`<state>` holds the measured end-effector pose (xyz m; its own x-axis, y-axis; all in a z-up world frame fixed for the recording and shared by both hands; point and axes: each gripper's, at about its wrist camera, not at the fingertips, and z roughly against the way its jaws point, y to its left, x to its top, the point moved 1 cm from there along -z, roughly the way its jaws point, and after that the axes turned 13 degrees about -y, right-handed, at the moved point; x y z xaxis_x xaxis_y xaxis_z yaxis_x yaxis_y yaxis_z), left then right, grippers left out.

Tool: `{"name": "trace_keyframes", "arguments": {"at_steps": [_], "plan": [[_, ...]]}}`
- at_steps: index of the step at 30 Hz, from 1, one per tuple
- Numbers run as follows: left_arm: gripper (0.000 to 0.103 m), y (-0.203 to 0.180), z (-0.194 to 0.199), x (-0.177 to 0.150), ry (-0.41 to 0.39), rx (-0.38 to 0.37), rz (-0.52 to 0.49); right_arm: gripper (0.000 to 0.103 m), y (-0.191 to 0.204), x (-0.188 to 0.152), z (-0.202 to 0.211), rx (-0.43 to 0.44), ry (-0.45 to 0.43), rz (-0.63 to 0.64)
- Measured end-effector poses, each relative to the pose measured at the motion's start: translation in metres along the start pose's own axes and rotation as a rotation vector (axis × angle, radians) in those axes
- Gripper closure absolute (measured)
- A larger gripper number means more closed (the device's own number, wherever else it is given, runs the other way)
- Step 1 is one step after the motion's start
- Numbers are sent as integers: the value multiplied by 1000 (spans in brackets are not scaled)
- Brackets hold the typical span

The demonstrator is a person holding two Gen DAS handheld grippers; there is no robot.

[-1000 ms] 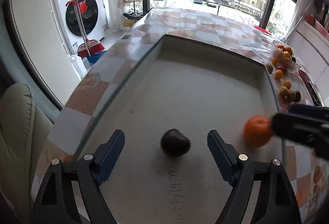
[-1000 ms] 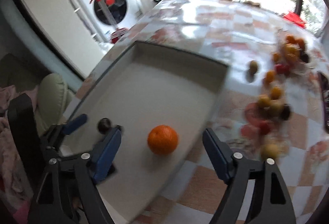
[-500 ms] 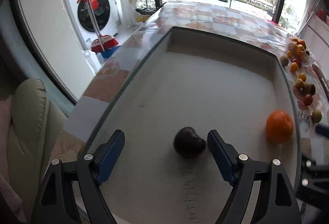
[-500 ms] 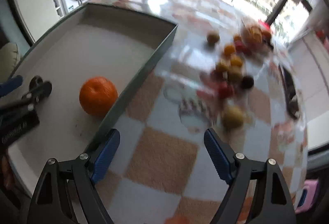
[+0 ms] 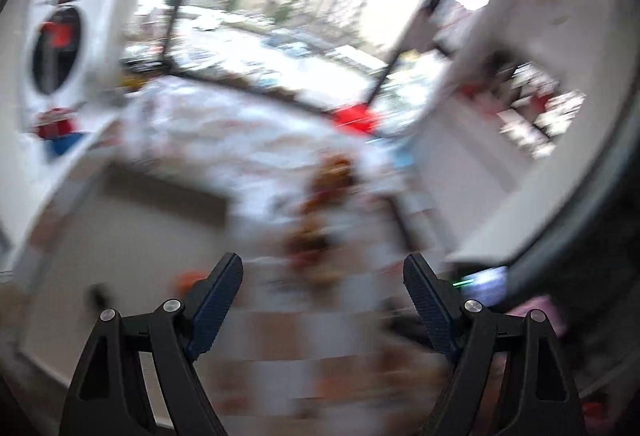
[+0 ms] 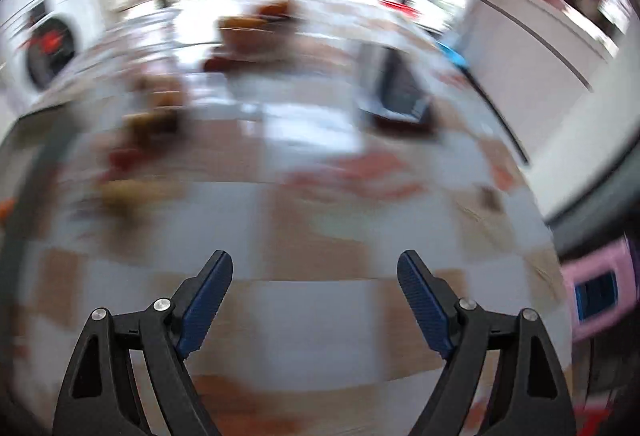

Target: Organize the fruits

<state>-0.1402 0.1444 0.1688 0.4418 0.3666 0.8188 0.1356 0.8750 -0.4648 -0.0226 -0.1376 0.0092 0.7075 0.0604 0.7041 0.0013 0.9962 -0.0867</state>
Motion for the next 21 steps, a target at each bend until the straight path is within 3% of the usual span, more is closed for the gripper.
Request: {"name": "trace_keyframes", "arguments": {"at_steps": [2, 3, 4, 7, 12, 15, 21], "plan": [[18, -31, 15, 15, -39, -121, 23, 1, -32, -7, -10, 17, 7, -118], [4, -49, 25, 25, -62, -208, 54, 0, -45, -10, -12, -18, -9, -153], [0, -61, 35, 32, -92, -274, 95, 0, -50, -11, -13, -49, -15, -157], [0, -90, 56, 55, -131, -487, 203, 0, -48, -11, -12, -56, -38, -155], [0, -141, 74, 80, -91, -758, 349, 0, -49, -14, -10, -52, -37, -163], [0, -168, 87, 88, -78, -927, 378, 0, -49, -11, -15, -51, -37, -163], [0, -204, 103, 87, -49, -1130, 384, 0, -49, -11, -14, -51, -37, -164]]}}
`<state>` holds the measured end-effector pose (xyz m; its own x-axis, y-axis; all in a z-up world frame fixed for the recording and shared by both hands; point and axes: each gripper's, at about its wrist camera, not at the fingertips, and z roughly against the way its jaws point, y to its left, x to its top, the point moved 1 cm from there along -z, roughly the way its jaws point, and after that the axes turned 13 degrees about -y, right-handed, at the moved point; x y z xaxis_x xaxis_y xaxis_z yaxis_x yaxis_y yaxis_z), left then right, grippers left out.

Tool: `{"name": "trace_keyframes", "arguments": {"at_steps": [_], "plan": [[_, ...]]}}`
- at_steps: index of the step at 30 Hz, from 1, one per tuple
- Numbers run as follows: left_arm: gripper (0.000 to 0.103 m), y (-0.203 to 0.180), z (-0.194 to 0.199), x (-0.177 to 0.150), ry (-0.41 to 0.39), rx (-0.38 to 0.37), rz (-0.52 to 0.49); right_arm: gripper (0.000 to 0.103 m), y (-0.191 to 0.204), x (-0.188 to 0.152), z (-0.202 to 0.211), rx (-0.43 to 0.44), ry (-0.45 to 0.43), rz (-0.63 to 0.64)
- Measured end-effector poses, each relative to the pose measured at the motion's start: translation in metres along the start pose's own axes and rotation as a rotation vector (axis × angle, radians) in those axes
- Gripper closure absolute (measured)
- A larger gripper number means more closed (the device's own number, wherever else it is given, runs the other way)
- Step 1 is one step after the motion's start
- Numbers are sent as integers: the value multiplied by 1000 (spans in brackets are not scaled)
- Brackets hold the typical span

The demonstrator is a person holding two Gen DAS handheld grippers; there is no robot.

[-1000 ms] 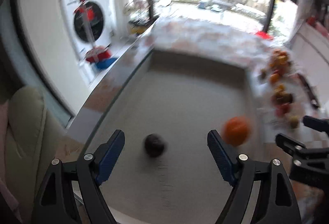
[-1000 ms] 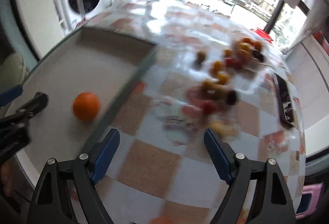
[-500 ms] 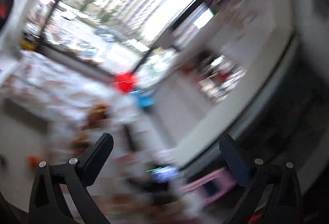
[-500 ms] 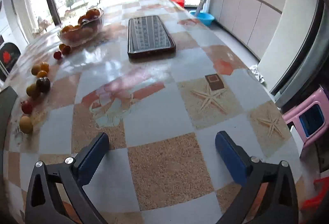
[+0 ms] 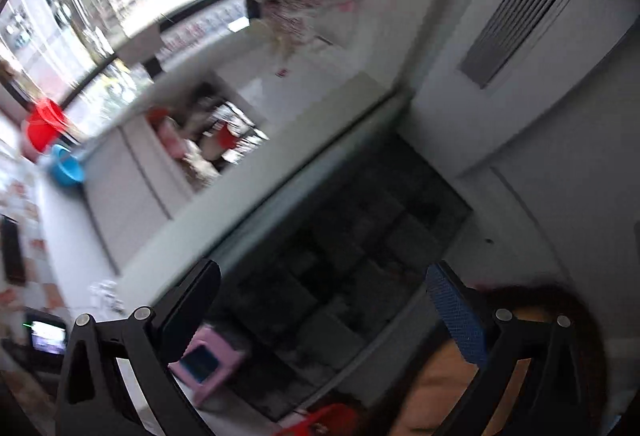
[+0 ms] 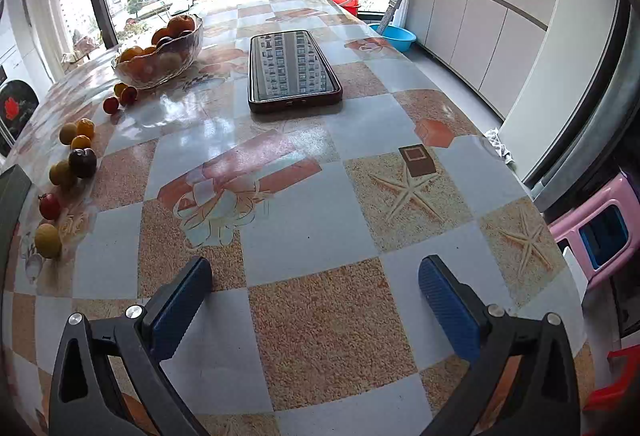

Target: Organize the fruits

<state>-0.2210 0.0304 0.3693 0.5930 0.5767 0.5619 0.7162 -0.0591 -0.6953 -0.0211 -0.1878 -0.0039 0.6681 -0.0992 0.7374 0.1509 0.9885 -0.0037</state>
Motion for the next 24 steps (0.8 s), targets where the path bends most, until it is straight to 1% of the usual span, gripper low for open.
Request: {"name": "trace_keyframes", "arguments": {"at_steps": [2, 6, 11, 15, 17, 21, 24], "plan": [[0, -6, -7, -3, 19, -33, 16, 0, 0, 0, 0, 0, 0, 0], [0, -10, -16, -2, 35, -52, 19, 0, 0, 0, 0, 0, 0, 0], [0, -14, -13, -3, 37, -65, -6, 0, 0, 0, 0, 0, 0, 0], [0, -16, -11, -7, 54, -84, -2, 0, 0, 0, 0, 0, 0, 0], [0, -18, -8, -5, 46, -77, -18, 0, 0, 0, 0, 0, 0, 0], [0, -17, -2, -2, 21, -87, -5, 0, 0, 0, 0, 0, 0, 0], [0, -15, -4, -3, 10, -55, -10, 0, 0, 0, 0, 1, 0, 0]]}}
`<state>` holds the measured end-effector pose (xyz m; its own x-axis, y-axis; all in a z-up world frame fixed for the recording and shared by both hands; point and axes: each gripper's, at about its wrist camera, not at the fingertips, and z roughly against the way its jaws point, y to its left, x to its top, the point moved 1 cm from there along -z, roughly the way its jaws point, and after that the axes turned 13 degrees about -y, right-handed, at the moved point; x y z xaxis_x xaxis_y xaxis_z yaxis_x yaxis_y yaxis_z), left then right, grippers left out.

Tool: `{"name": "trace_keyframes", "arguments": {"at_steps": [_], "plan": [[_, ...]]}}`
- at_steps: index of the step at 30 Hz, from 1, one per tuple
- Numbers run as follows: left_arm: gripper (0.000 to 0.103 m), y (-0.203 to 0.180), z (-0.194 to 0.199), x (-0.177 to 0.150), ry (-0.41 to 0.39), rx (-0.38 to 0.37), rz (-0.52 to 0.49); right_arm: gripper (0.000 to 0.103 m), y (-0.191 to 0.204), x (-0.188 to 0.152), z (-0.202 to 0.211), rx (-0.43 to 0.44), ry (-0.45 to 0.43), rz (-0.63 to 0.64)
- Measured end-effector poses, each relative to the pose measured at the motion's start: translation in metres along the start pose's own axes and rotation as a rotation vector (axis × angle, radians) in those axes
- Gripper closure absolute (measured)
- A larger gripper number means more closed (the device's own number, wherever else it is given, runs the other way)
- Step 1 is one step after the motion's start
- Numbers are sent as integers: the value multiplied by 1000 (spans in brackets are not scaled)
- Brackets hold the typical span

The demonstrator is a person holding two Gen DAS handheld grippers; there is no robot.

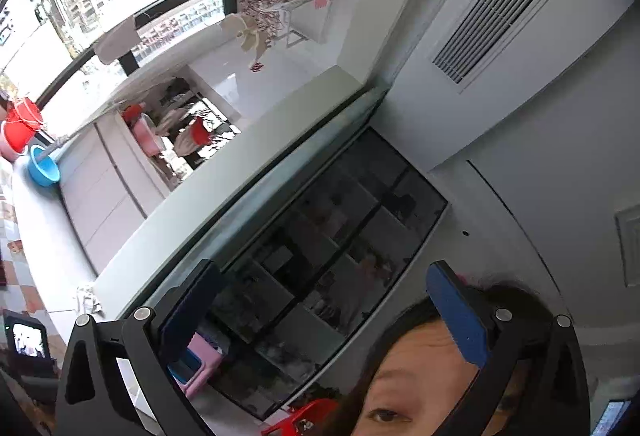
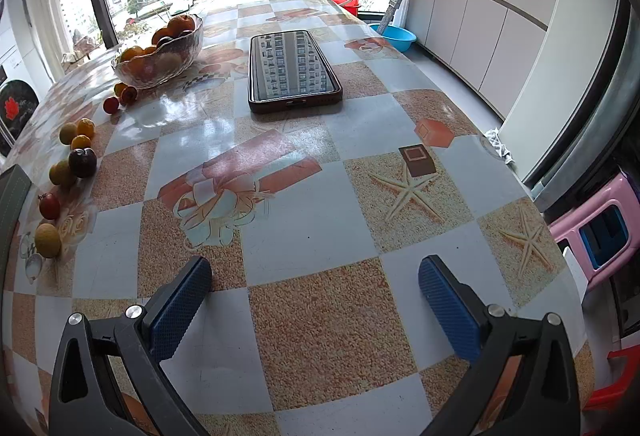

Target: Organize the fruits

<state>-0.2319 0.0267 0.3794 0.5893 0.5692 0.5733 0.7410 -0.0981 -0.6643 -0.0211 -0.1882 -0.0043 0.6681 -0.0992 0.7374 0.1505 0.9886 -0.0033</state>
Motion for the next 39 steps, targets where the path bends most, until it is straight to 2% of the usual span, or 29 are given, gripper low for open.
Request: {"name": "trace_keyframes", "arguments": {"at_steps": [2, 5, 9, 10, 12, 13, 15, 17, 18, 19, 20, 21, 22, 25, 27, 30, 33, 36, 38, 39], "plan": [[0, 2, -4, -4, 15, 4, 17, 0, 0, 0, 0, 0, 0, 0], [0, 2, -7, -7, 36, -31, 33, 0, 0, 0, 0, 0, 0, 0], [0, 0, -1, -3, 10, -31, -3, 0, 0, 0, 0, 0, 0, 0], [0, 1, 1, -2, 2, -19, -9, 0, 0, 0, 0, 0, 0, 0], [0, 8, 8, 1, -20, 69, -59, 0, 0, 0, 0, 0, 0, 0], [0, 15, 13, 2, -29, 169, -115, 0, 0, 0, 0, 0, 0, 0], [0, 34, 23, -1, -23, 422, -256, 0, 0, 0, 0, 0, 0, 0], [0, 65, 34, -11, 31, 760, -446, 0, 0, 0, 0, 0, 0, 0], [0, 92, 44, -21, 82, 1002, -573, 0, 0, 0, 0, 0, 0, 0], [0, 110, 53, -27, 116, 1126, -634, 0, 0, 0, 0, 0, 0, 0], [0, 140, 68, -38, 182, 1292, -700, 0, 0, 0, 0, 0, 1, 0], [0, 164, 84, -46, 251, 1399, -717, 0, 0, 0, 0, 0, 3, 2], [0, 185, 98, -53, 313, 1469, -700, 0, 1, 1, 0, 1, 9, 7], [0, 229, 148, -68, 391, 1572, -559, 0, 4, 3, -2, 22, 79, 15], [0, 247, 176, -70, 397, 1612, -446, 0, 21, 5, 4, 145, 78, 10], [0, 257, 202, -71, 367, 1647, -378, 0, 61, 9, 14, 276, 41, 76], [0, 260, 213, -67, 337, 1665, -362, 0, 114, 9, 13, 376, 43, 190], [0, 262, 220, -61, 330, 1698, -397, 2, 152, 8, 6, 384, 36, 275], [0, 267, 217, -57, 336, 1702, -412, 12, 166, 8, -2, 395, 53, 280], [0, 268, 216, -56, 341, 1699, -419, 20, 170, 9, -2, 379, 34, 291]]}}
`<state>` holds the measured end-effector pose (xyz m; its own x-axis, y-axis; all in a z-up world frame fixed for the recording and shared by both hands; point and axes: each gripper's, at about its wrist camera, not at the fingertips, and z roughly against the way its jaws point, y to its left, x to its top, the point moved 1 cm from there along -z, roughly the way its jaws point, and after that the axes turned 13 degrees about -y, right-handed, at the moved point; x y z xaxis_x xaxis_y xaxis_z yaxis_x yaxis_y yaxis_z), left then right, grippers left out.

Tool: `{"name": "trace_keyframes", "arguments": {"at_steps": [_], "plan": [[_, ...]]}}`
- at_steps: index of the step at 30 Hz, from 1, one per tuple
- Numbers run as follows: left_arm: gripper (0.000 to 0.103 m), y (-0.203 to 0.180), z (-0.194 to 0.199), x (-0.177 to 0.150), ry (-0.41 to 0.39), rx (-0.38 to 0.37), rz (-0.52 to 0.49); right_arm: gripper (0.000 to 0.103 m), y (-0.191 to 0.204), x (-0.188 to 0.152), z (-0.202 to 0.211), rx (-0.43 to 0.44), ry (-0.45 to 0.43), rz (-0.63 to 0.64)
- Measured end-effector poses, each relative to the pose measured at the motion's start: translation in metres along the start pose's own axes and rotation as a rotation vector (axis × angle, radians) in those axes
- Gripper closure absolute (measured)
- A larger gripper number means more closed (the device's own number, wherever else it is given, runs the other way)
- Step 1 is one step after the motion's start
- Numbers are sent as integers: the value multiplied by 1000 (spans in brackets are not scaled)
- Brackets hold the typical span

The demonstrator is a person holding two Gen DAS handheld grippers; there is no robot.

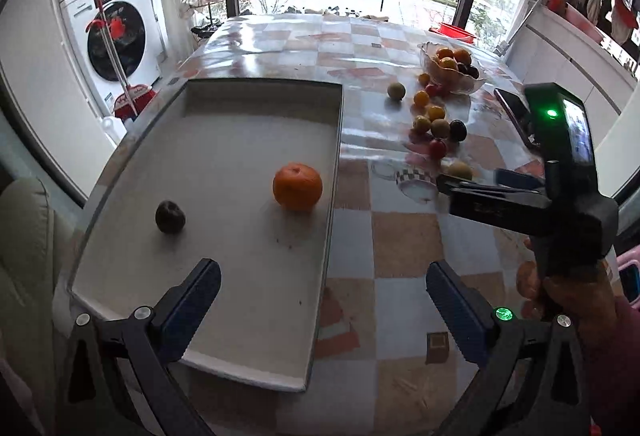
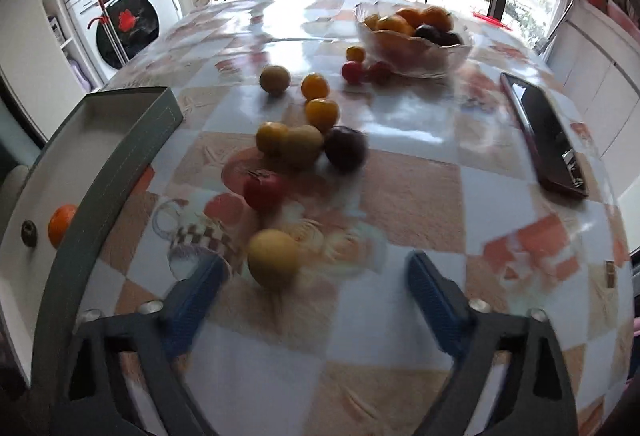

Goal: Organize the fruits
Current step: 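Grasp a yellow fruit with the right tool while the left tool grasps a red tomato, then carry both fruits into the grey tray and open both tools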

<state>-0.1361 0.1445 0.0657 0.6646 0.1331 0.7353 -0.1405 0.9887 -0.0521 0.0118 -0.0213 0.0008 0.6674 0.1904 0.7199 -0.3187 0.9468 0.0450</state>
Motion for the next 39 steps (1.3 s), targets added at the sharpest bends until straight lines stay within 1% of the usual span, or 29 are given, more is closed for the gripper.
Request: {"name": "trace_keyframes", "arguments": {"at_steps": [1, 2, 3, 4, 6, 9, 11, 13, 15, 16, 17, 18, 20, 22, 23, 24, 26, 27, 28, 31, 33, 35, 36, 39], "plan": [[0, -2, -1, 3, -4, -3, -11, 37, 3, 3, 0, -5, -9, 14], [0, -6, -4, 6, -9, -7, -28, 47, 2, 2, 3, -5, -13, 24], [0, -11, -6, 10, -12, -9, -41, 72, 2, 2, 5, 3, -18, 28], [0, -17, -8, 14, -19, -14, -55, 75, -4, 1, 9, 15, -14, 8], [0, -34, -16, 23, -41, -37, -84, 75, -21, -3, 16, 23, -14, -52], [0, -57, -32, 36, -58, -70, -101, 75, -57, -11, 27, 30, -3, -164], [0, -72, -48, 45, -59, -65, -111, 75, -78, -21, 37, 12, 0, -204], [0, -86, -67, 53, -55, -39, -125, 75, -91, -32, 48, -3, -3, -223], [0, -96, -84, 59, -47, -46, -118, 75, -99, -40, 55, -14, -9, -225], [6, -100, -93, 61, -35, -42, -114, 75, -102, -43, 59, -17, -12, -227], [9, -103, -101, 62, -24, -36, -115, 76, -103, -44, 61, -16, -15, -229], [16, -106, -111, 63, -7, -21, -125, 76, -105, -46, 63, -14, -17, -231], [18, -108, -130, 61, 40, 10, -122, 76, -107, -50, 67, -7, -22, -234], [33, -107, -139, 56, 62, 13, -104, 76, -107, -52, 68, -2, -26, -234], [34, -106, -143, 54, 79, 11, -98, 76, -106, -53, 68, 0, -28, -233], [39, -105, -142, 54, 59, 1, -77, 76, -105, -53, 68, 3, -28, -232], [56, -105, -141, 54, 47, -17, -76, 75, -105, -53, 69, 8, -27, -236], [73, -106, -139, 54, 36, -35, -82, 75, -105, -54, 70, 12, -26, -240], [76, -106, -139, 54, 34, -36, -86, 75, -105, -53, 70, 14, -24, -242], [77, -98, -133, 51, 37, -72, -45, 75, -105, -55, 72, 20, -18, -248], [77, -93, -121, 51, 30, -96, -21, 75, -104, -57, 74, 23, -11, -252], [77, -88, -108, 51, 8, -110, -18, 75, -102, -57, 76, 26, -6, -253], [77, -82, -96, 51, -14, -118, -17, 75, -101, -57, 77, 28, -5, -254], [77, -65, -70, 53, -59, -119, -4, 75, -93, -54, 79, 36, -2, -245]]}}
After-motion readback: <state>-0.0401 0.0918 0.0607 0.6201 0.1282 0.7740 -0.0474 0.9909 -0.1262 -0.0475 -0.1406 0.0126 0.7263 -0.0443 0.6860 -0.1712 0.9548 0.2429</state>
